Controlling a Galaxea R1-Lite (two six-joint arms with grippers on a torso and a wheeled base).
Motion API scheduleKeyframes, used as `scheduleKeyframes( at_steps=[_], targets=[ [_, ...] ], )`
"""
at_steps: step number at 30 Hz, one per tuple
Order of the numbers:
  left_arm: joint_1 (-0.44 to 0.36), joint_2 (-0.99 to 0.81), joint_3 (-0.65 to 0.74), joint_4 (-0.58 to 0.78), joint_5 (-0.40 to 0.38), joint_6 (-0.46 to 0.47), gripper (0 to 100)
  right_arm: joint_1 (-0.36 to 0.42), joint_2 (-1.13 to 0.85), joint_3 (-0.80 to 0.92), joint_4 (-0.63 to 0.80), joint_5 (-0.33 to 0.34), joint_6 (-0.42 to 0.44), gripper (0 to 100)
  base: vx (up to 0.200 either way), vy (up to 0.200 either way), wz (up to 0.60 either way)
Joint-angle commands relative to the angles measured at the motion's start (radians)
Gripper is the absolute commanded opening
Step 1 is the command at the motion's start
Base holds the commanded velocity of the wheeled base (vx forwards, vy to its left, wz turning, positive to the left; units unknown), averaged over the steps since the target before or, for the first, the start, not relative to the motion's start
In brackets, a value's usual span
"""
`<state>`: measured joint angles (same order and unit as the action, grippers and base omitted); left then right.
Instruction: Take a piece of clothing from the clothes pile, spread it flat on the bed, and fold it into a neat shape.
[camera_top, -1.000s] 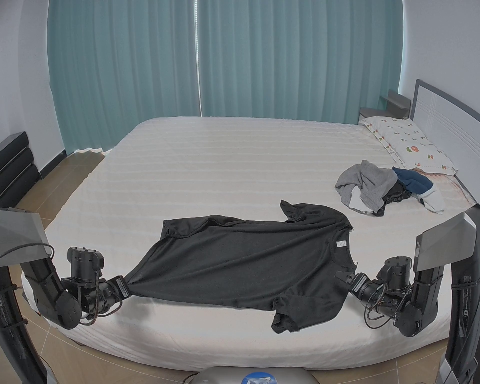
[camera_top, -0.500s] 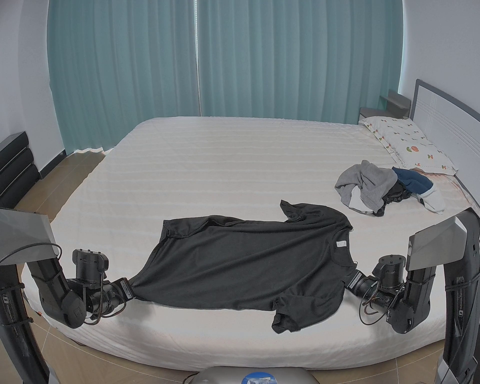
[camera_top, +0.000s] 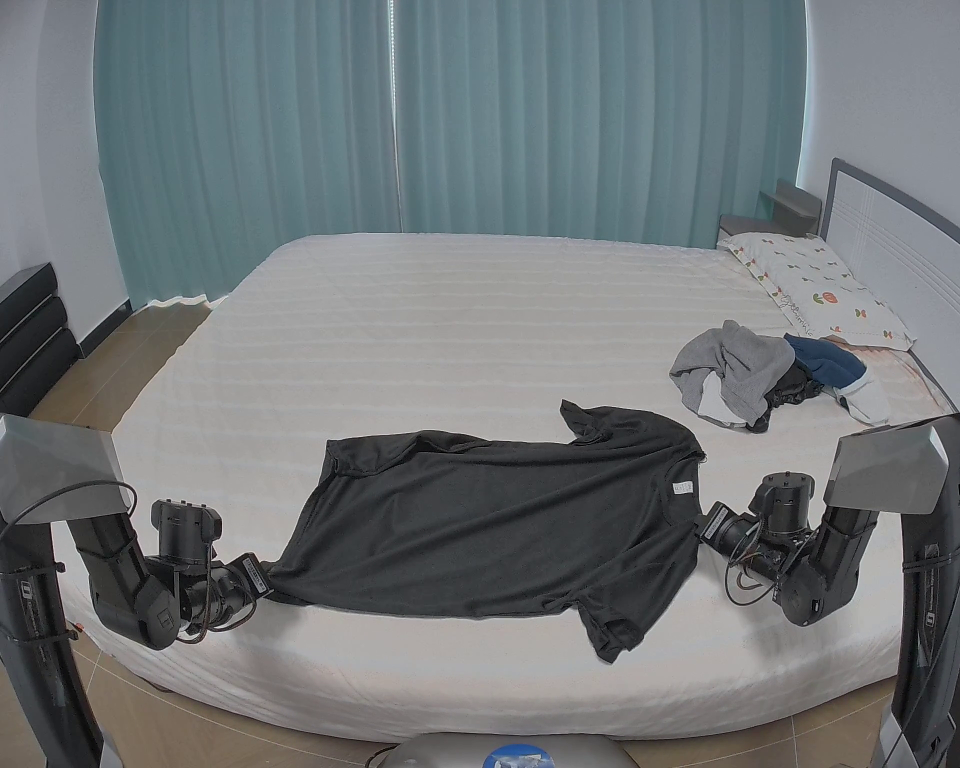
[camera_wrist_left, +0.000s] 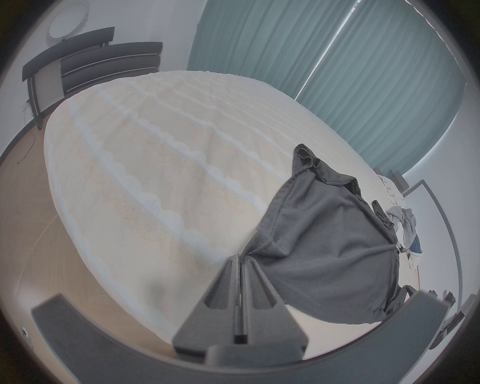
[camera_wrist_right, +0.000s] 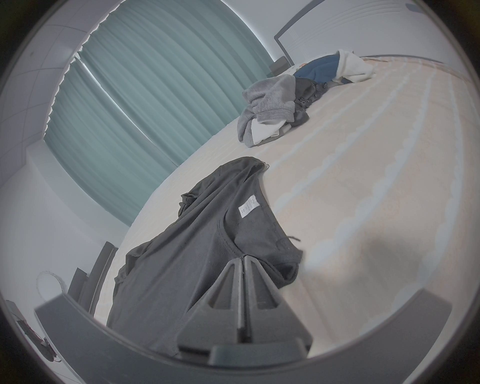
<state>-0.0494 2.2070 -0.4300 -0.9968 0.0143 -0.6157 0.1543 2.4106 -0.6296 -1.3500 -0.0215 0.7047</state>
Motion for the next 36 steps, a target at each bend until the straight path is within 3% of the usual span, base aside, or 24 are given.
scheduleKeyframes(
  at_steps=[1,6,11,12,20,22,26,31,36],
  targets=[
    [0.008,0.034,-0.013,0.000,0.000,-0.004,0,-0.004,-0.008,-0.085,0.061,0.000,-0.024,0,0.000,0.000,0.00],
    [0.009,0.043,-0.015,0.000,-0.013,-0.006,0,-0.009,0.013,-0.219,0.186,0.000,-0.024,0,0.000,0.000,0.00],
    [0.017,0.043,-0.018,0.000,-0.028,-0.019,0,-0.009,0.041,-0.263,0.212,0.003,-0.028,0,0.000,0.000,0.00],
    [0.019,0.045,-0.021,0.000,-0.028,-0.019,0,-0.007,0.045,-0.263,0.210,0.005,-0.031,100,0.000,0.000,0.00],
    [0.019,0.062,-0.024,0.000,-0.030,-0.019,0,-0.010,-0.036,-0.183,0.195,0.043,-0.025,100,0.000,0.000,0.00],
    [0.019,0.063,-0.023,0.000,-0.039,-0.021,0,-0.036,-0.108,-0.119,0.193,0.112,-0.017,100,0.000,0.000,0.00],
    [0.019,0.063,-0.023,0.000,-0.040,-0.021,0,-0.055,-0.165,-0.027,0.193,0.175,-0.017,100,0.000,0.000,0.00],
    [0.019,0.065,-0.019,0.000,-0.040,-0.019,0,-0.025,-0.179,0.116,0.192,0.250,-0.019,100,0.000,0.000,0.00],
    [0.019,0.063,-0.016,0.000,-0.040,-0.021,0,0.027,-0.125,0.134,0.193,0.256,-0.025,100,0.000,0.000,0.00]
  ],
)
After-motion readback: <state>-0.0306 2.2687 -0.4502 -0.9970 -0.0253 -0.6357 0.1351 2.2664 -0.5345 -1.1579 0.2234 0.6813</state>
